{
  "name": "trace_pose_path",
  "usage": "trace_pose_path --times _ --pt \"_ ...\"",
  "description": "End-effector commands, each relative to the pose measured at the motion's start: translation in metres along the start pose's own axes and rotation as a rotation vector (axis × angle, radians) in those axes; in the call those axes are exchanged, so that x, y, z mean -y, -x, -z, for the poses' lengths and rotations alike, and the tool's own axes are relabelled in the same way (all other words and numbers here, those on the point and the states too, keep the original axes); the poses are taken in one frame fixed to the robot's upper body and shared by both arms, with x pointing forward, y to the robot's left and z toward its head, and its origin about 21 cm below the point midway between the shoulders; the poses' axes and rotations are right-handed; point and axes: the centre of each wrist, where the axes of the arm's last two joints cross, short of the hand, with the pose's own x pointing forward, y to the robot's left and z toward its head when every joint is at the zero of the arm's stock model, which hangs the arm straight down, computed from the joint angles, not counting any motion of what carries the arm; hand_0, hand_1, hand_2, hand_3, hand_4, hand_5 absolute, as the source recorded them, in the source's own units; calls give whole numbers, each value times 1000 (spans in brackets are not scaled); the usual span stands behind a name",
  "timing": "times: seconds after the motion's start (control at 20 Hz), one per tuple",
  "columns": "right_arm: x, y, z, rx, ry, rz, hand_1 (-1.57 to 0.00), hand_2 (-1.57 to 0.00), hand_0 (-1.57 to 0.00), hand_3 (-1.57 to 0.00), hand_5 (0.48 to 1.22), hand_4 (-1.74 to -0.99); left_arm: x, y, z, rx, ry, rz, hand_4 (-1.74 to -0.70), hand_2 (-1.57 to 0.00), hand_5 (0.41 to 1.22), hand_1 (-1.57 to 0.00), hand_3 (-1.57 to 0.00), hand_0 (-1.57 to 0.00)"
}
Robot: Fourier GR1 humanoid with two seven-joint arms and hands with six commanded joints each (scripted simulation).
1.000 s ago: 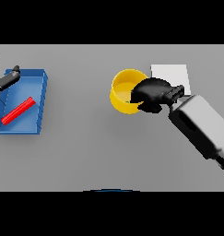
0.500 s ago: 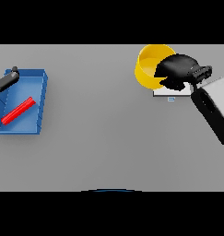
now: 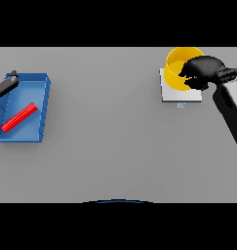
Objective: Pick up the red beaker and tilt it to pour out 1 green nut into yellow bowl. Pick up the yellow bowl and place it on the metallic measuring scale.
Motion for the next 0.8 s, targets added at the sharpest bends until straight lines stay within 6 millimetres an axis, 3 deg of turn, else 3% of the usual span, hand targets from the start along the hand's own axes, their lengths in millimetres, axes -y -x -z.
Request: trace_pose_path --times 0.0,0.2,0.4,0.6,0.7,0.75 --pt "2 6 2 -22 6 0 -1571 -1571 -1571 -1254 1221 -1722 0 -1 -2 10 0 -2 -818 1 759 1 1 1" --pt "-23 15 15 -40 -7 22 -1568 -1571 -1571 -1410 1221 -1724 1 2 -1 -3 -7 8 -807 1 749 1 1 1" --pt "-29 17 22 -57 -9 38 -1499 -1565 -1571 -1500 1221 -1727 -1 -1 2 2 -10 9 -796 1 729 1 1 1" --pt "-35 20 26 -68 -9 48 -1420 -1568 -1548 -1481 1221 -1721 1 -4 -2 7 -5 -1 -806 1 734 1 1 1" --pt "-35 20 28 -65 -26 67 -1411 -1569 -1536 -1165 1221 -1728 1 -5 1 4 -1 0 -811 1 740 1 1 1" --pt "-33 21 29 -73 -32 76 -1443 -1496 -1543 -1022 1221 -1659 2 -3 3 6 3 2 -813 1 745 1 1 1"
